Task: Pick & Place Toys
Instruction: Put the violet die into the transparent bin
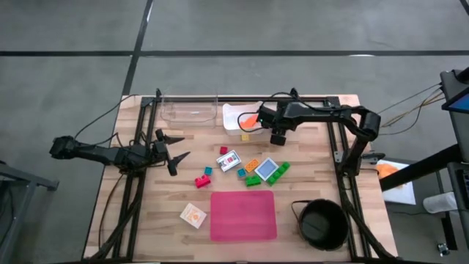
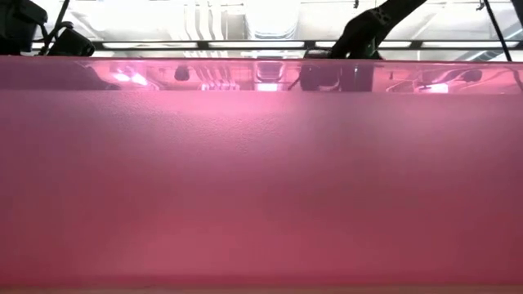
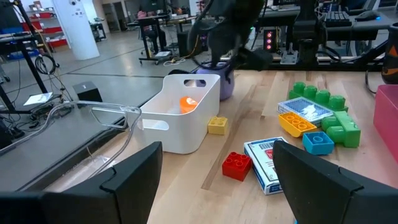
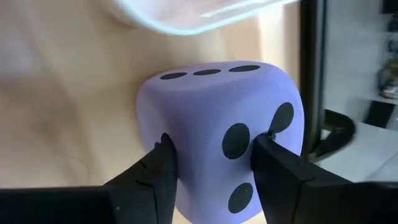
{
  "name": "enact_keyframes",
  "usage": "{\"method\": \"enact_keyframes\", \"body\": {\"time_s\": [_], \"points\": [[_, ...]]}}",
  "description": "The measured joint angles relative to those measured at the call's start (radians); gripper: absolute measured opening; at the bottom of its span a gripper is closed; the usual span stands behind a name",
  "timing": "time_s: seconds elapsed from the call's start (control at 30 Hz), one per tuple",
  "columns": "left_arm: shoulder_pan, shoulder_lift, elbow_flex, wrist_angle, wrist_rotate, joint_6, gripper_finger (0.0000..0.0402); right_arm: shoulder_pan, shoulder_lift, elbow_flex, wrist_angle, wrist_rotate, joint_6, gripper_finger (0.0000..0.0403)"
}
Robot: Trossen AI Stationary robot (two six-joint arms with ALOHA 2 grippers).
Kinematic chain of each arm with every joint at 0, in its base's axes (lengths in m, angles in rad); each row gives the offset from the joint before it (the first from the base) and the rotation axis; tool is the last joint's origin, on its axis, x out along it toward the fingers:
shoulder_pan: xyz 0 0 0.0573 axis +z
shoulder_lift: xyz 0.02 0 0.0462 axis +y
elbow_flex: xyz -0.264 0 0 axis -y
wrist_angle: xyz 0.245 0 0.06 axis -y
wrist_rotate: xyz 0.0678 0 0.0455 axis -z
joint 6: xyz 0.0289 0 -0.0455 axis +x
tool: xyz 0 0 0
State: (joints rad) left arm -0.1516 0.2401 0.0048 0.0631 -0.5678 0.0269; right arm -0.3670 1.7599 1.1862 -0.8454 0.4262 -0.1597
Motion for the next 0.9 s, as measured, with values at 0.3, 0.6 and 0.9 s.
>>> {"method": "enact_keyframes", "body": {"time_s": [0.3,0.6,0.9], "points": [[0.000,0.000,0.000,0.000,0.000,-0.001,0.0303,0.023,-0.193,-0.001,-0.033,-0.095,0.050,0.0115],[0.000,-0.001,0.000,0.008,0.002,-0.001,0.0303,0.024,-0.391,-0.019,0.151,-0.298,0.058,0.0085],[0.000,-0.001,0.000,0.018,0.003,-0.001,0.0303,0.024,-0.346,-0.031,0.519,-0.477,0.022,0.0079]]}}
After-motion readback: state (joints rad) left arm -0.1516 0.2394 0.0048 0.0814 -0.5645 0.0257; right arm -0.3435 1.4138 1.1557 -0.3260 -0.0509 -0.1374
